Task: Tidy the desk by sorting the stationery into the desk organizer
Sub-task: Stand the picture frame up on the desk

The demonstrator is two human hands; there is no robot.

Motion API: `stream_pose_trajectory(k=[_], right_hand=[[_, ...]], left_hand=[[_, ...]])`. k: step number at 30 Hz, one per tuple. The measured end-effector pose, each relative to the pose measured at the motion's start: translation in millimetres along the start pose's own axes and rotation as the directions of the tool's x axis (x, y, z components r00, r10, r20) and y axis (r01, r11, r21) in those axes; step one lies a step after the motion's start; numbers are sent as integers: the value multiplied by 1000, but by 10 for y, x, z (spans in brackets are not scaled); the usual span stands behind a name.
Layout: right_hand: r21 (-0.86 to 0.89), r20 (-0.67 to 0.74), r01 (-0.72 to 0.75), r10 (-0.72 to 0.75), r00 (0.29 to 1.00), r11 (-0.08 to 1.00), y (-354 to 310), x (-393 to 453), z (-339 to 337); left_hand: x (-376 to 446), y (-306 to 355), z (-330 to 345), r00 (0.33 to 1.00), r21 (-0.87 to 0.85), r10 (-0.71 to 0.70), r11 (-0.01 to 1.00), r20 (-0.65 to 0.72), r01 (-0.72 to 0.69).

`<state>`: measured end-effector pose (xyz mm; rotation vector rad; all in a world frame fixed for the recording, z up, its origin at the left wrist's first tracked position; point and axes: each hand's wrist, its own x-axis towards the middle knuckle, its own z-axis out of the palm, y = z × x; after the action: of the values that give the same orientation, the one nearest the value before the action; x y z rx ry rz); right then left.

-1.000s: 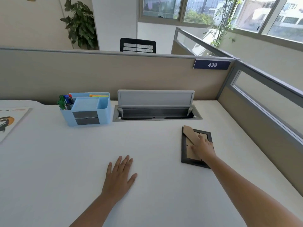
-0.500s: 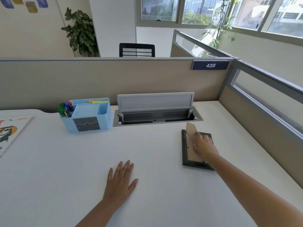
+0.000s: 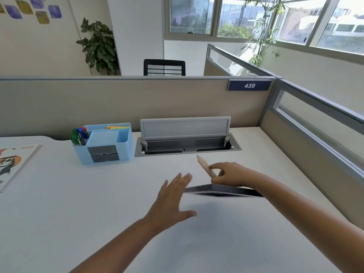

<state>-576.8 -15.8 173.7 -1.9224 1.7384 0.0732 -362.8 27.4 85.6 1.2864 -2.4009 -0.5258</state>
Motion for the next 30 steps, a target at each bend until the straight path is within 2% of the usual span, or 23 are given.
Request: stream_pose_trajectory(k=[4, 10, 11, 12, 13, 14, 16, 18, 20, 22, 25, 30], right_hand=[[122, 195, 84, -107, 975, 989, -249, -212, -54], [51, 169, 147, -153, 974, 988, -224, -208, -143], [93, 181, 169, -184, 966, 981, -175, -217, -202], [207, 195, 167, -208, 959, 964, -109, -230, -259], [381, 207, 135, -227, 951, 915, -38, -251, -307], [563, 203, 99, -253, 946, 821, 48, -269, -339], [808, 117, 75, -285, 951, 584, 235, -294, -352], [922, -9, 121, -291, 957, 369, 408, -307, -271], [946, -87, 173, -297, 951, 274, 520, -338, -91], [919, -138, 231, -289, 947, 321, 535, -388, 153], [852, -245, 320, -224, 943, 415, 458, -398, 444], [877, -339, 343, -72, 938, 337, 509, -234, 542]], left_hand=[[81, 260, -149, 998, -402, -12, 915, 57, 34], [36, 298, -197, 993, -623, -76, 774, 86, 113], [45, 295, -212, 991, -645, -100, 752, 91, 135], [53, 287, -222, 990, -661, -113, 737, 89, 144], [59, 290, -236, 989, -677, -114, 722, 90, 144], [66, 279, -233, 989, -696, -116, 702, 96, 150], [67, 282, -246, 980, -748, -167, 635, 112, 194], [69, 289, -253, 969, -815, -217, 535, 122, 222], [87, 284, -235, 961, -861, -246, 456, 122, 226], [120, 267, -205, 957, -883, -256, 408, 133, 232], [192, 265, -131, 958, -887, -230, 388, 172, 252], [344, 305, -9, 954, -906, -213, 322, 213, 274]])
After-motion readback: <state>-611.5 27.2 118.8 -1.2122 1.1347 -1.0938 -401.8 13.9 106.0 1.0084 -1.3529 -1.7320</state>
